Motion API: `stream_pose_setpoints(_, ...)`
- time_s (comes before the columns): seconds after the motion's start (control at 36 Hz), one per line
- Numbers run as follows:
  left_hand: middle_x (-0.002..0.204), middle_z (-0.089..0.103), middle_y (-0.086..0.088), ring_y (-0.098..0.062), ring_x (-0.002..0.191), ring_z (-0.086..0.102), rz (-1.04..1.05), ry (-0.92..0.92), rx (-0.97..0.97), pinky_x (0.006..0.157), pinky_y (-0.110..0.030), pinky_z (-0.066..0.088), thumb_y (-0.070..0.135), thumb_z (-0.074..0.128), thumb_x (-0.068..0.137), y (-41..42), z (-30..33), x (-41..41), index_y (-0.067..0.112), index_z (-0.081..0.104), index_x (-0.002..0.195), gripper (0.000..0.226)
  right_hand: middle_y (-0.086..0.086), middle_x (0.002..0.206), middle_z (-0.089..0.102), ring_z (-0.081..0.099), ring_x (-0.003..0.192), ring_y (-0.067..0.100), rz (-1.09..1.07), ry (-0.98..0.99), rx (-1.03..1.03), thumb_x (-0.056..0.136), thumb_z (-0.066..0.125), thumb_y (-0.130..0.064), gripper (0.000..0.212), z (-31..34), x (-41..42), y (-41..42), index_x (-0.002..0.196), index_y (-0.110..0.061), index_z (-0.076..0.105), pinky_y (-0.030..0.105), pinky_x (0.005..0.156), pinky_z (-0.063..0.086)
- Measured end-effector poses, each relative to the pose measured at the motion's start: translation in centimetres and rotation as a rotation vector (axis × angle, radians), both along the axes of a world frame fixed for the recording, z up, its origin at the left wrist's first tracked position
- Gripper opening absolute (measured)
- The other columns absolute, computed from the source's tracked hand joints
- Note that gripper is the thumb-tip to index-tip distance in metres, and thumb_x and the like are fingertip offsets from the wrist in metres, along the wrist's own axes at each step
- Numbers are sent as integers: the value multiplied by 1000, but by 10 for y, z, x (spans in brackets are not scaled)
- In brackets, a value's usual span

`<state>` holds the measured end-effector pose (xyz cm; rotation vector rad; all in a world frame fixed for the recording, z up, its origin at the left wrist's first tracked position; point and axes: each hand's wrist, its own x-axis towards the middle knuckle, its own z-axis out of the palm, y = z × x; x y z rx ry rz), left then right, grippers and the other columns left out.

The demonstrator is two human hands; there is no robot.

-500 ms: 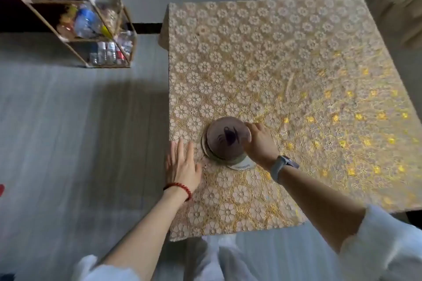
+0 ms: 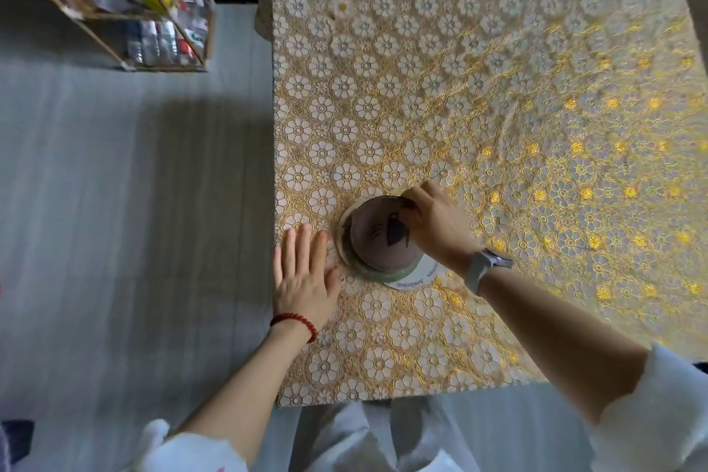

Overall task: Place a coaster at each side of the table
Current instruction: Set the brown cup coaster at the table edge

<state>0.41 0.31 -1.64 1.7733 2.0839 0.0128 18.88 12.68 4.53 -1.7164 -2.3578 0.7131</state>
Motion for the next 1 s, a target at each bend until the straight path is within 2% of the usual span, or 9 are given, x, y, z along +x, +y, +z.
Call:
stream_pose_setpoints(0.14,155,12,-10,-29,142,0,179,-114,36,116,-50,1,21,52,83,10,15,18,17,31,136,58,11,101,64,58,81,27,-95,174,-105,89,44,-12,23,13,49,-10,111,-12,53,27,60,38)
stream_pose_setpoints(0.31,151,22,-12,-31,140,13,400,-184,186,113,-55,12,10,53,81,-1,28,90,10,40,131,52,18,109,62,63,90,33,-268,358,-318,88,45,-6,24,10,127,-46,110,-14,45,45,64,56)
stream_pose_setpoints(0.42,146,31,-16,-35,135,26,392,-224,247,110,-55,19,9,56,79,-26,29,159,9,45,127,49,16,104,62,63,82,28,-337,374,-385,85,45,-8,21,3,183,-77,98,-23,40,33,54,51)
stream_pose_setpoints(0.53,146,32,-16,-34,134,29,332,-331,216,109,-55,25,11,51,78,-45,25,215,7,45,127,49,17,98,61,61,79,26,-431,382,-450,85,46,-7,16,-7,223,-98,100,-13,44,33,59,54)
stream_pose_setpoints(0.56,146,31,-17,-34,134,29,317,-351,205,109,-54,25,11,50,77,-47,24,222,7,45,127,50,15,94,61,61,75,22,-445,375,-460,86,45,-8,15,-9,227,-102,101,-11,44,25,57,53)
stream_pose_setpoints(0.64,146,31,-17,-35,136,24,256,-394,168,111,-55,23,3,54,75,-55,18,249,6,45,127,53,6,79,58,53,61,12,-422,299,-422,87,46,-11,12,-14,247,-111,97,-6,49,16,43,36)
stream_pose_setpoints(0.75,150,27,-12,-29,140,14,156,-284,96,110,-59,17,13,58,73,-65,6,263,15,37,134,64,10,62,50,43,54,23,-354,181,-310,82,51,-6,13,-23,259,-117,70,-1,52,30,49,24)
stream_pose_setpoints(0.86,152,24,-7,-26,140,14,72,-129,57,108,-56,13,33,62,72,-67,-1,261,22,30,137,72,13,78,59,47,66,25,-342,186,-308,84,49,-4,9,-27,263,-114,87,-2,58,30,56,34)
stream_pose_setpoints(1.0,153,20,-7,-26,141,11,39,-116,65,107,-54,8,45,65,70,-67,-6,256,25,29,137,78,16,84,64,52,67,28,-255,148,-293,89,43,-6,15,-30,262,-107,91,-5,58,31,56,36)
